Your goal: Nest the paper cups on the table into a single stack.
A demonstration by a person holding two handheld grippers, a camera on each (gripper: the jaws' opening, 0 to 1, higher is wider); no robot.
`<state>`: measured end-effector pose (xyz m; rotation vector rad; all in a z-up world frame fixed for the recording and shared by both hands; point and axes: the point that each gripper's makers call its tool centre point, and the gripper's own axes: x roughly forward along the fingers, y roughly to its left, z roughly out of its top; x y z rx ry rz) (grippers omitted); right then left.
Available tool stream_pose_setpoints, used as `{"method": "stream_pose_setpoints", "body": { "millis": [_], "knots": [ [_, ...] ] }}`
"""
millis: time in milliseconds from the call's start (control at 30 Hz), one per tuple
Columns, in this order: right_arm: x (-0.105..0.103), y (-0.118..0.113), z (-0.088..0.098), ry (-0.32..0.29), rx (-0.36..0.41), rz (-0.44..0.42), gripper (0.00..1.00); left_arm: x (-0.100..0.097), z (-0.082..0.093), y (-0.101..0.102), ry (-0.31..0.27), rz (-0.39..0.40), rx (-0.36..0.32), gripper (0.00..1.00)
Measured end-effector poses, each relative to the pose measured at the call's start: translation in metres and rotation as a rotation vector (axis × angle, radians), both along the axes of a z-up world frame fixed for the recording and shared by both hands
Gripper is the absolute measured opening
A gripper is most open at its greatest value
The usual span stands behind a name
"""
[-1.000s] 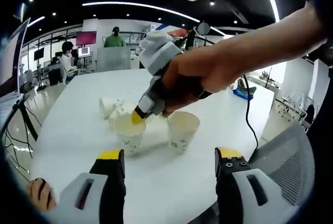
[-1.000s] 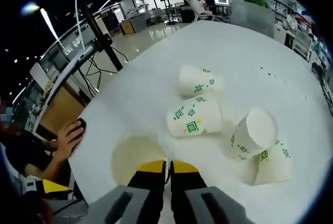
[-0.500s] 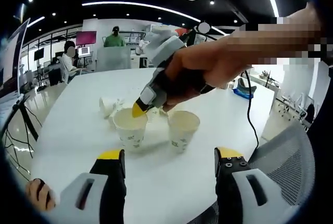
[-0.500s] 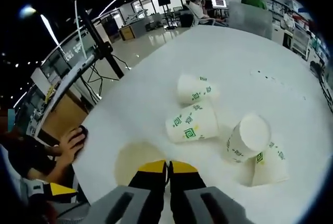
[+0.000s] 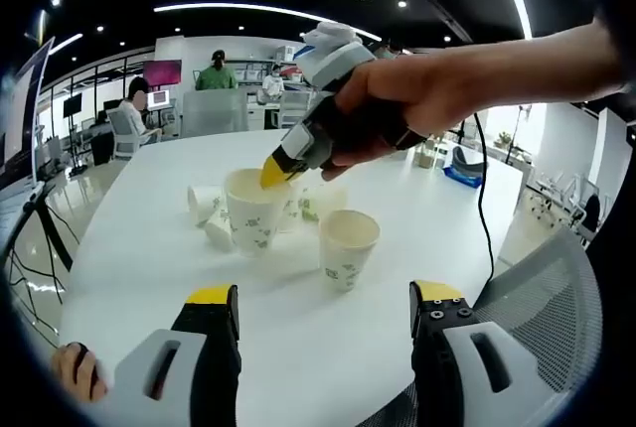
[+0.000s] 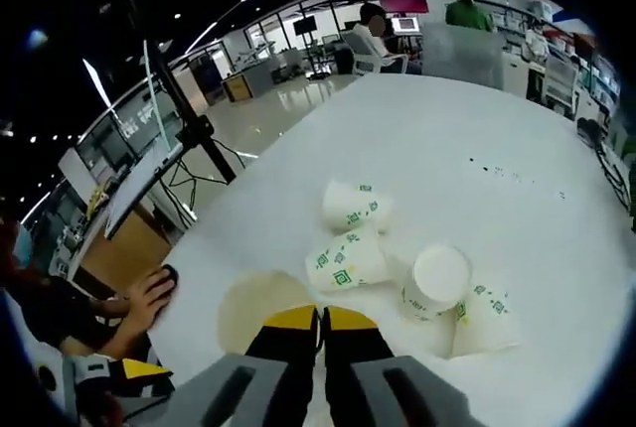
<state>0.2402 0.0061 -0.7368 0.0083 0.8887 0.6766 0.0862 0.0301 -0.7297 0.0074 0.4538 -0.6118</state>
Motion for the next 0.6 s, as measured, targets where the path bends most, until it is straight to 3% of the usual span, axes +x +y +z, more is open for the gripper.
{"method": "stream_pose_setpoints", "body": {
  "millis": [300, 600],
  "knots": [
    [-0.003, -0.025, 0.026, -0.04, 0.015, -0.032, 0.0, 0.0, -0.001, -0.001, -0.002, -0.008, 0.003, 0.68],
    [-0.006, -0.05, 0.037, -0.066, 0.013, -0.061, 0.0, -0.001, -0.002, -0.002, -0.003, -0.009, 0.006, 0.69]
  ]
}}
